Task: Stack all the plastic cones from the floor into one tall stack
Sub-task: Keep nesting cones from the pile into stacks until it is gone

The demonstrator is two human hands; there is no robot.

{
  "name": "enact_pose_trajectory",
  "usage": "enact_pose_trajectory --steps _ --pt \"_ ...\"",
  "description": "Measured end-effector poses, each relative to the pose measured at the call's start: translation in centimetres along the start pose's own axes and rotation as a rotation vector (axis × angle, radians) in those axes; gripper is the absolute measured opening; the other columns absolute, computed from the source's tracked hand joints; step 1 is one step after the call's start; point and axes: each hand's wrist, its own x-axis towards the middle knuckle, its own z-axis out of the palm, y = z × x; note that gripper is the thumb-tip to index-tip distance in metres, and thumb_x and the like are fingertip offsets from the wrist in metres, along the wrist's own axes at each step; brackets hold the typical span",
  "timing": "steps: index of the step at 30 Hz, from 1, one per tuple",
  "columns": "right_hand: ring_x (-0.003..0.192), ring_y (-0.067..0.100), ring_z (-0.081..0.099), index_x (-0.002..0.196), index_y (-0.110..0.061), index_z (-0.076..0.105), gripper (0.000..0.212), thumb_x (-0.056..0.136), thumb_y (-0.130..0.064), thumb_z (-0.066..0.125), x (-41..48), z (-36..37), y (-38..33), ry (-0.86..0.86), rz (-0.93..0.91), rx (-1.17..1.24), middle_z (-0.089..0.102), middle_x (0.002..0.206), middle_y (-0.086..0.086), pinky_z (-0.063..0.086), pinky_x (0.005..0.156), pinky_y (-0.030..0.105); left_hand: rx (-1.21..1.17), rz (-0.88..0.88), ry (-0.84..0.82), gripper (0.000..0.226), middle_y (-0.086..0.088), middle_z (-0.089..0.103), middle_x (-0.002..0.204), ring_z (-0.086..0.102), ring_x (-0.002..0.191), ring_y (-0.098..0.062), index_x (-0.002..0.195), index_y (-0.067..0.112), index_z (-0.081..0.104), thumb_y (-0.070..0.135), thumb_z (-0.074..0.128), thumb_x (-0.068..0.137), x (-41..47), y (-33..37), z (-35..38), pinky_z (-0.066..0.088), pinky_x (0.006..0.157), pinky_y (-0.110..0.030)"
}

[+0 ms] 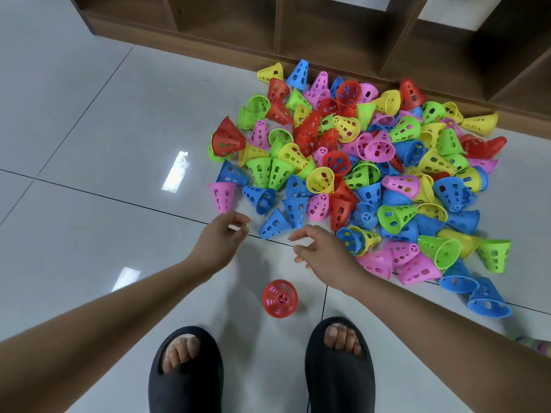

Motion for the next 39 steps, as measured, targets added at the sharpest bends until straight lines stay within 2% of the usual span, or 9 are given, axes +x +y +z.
enact_pose_trajectory --steps 7,11,15,18,22,25,29,34,39 --pt "0.089 0.015 0.067 0.124 -0.027 0.067 0.029 0.099 -0.012 0.064 2.0 0.5 0.1 -0.026 -0.138 -0.248 0.042 0.136 -0.022 0.051 0.092 0.028 0.180 0.163 0.160 0.030 0.002 0.054 0.133 0.061 0.116 -0.015 0.124 0.026 0.070 0.018 0.069 0.095 5.1 0.3 -3.7 0.049 0.099 -0.032" --pt "0.093 0.017 0.066 0.131 -0.023 0.066 0.033 0.101 -0.013 0.064 2.7 0.5 0.3 -0.043 -0.122 -0.255 0.046 0.138 -0.018 0.048 0.092 0.024 0.262 0.193 0.136 0.041 0.004 0.054 0.144 0.058 0.123 -0.021 0.133 0.029 0.066 0.018 0.069 0.093 6.7 0.1 -4.9 0.051 0.101 -0.038" --pt "0.091 0.016 0.067 0.134 -0.022 0.065 0.034 0.101 -0.014 0.064 2.7 0.7 0.5 -0.044 -0.108 -0.245 0.058 0.131 -0.013 0.050 0.084 0.026 0.329 0.194 0.089 0.046 0.003 0.057 0.146 0.056 0.129 -0.020 0.140 0.026 0.063 0.017 0.070 0.095 6.9 -0.8 -4.8 0.047 0.104 -0.035" --pt "0.084 0.007 0.065 0.126 -0.024 0.068 0.026 0.101 -0.016 0.066 2.4 0.7 0.4 -0.025 -0.067 -0.217 0.060 0.105 -0.017 0.041 0.068 0.008 0.373 0.212 0.109 0.039 0.000 0.062 0.134 0.056 0.123 -0.023 0.132 0.025 0.066 0.018 0.072 0.095 6.5 -1.9 -4.8 0.046 0.097 -0.034" --pt "0.080 0.001 0.067 0.109 -0.024 0.074 0.012 0.097 -0.021 0.073 2.1 0.9 0.5 0.067 -0.029 -0.150 0.067 0.092 -0.014 0.044 0.068 0.013 0.397 0.215 0.158 0.017 0.004 0.071 0.102 0.067 0.094 -0.024 0.101 0.028 0.065 0.016 0.075 0.094 5.3 -2.8 -4.7 0.050 0.077 -0.033" --pt "0.067 -0.001 0.064 0.095 -0.023 0.074 0.005 0.093 -0.020 0.078 1.5 0.7 0.4 0.174 0.004 -0.080 0.067 0.072 -0.009 0.043 0.059 0.009 0.381 0.173 0.172 0.018 0.011 0.072 0.086 0.069 0.081 -0.018 0.086 0.031 0.062 0.019 0.073 0.094 3.9 -2.8 -4.9 0.056 0.073 -0.035" --pt "0.072 0.016 0.072 0.089 -0.021 0.069 0.014 0.091 -0.013 0.079 0.7 0.2 0.8 0.233 0.003 0.106 0.072 0.078 0.001 0.057 0.066 0.029 0.175 0.051 0.189 0.013 0.012 0.076 0.089 0.071 0.084 -0.011 0.092 0.030 0.066 0.019 0.073 0.093 1.8 -1.6 -5.3 0.057 0.075 -0.036" --pt "0.071 0.020 0.070 0.111 -0.007 0.068 0.014 0.098 -0.004 0.071 -2.0 -0.7 0.4 0.133 0.087 0.525 0.074 0.088 0.013 0.051 0.062 0.027 -0.256 -0.063 0.078 0.025 0.003 0.081 0.092 0.069 0.083 -0.011 0.117 0.028 0.068 0.014 0.071 0.097 -1.8 0.5 -5.0 0.051 0.076 -0.036" --pt "0.068 0.020 0.059 0.114 0.000 0.072 0.020 0.095 -0.006 0.070 -4.9 -0.2 1.0 -0.099 0.221 0.802 0.069 0.089 0.016 0.049 0.063 0.028 -0.517 -0.111 -0.095 0.022 -0.012 0.080 0.100 0.066 0.085 -0.018 0.114 0.017 0.081 0.009 0.063 0.104 -4.5 0.9 -4.2 0.042 0.078 -0.036"
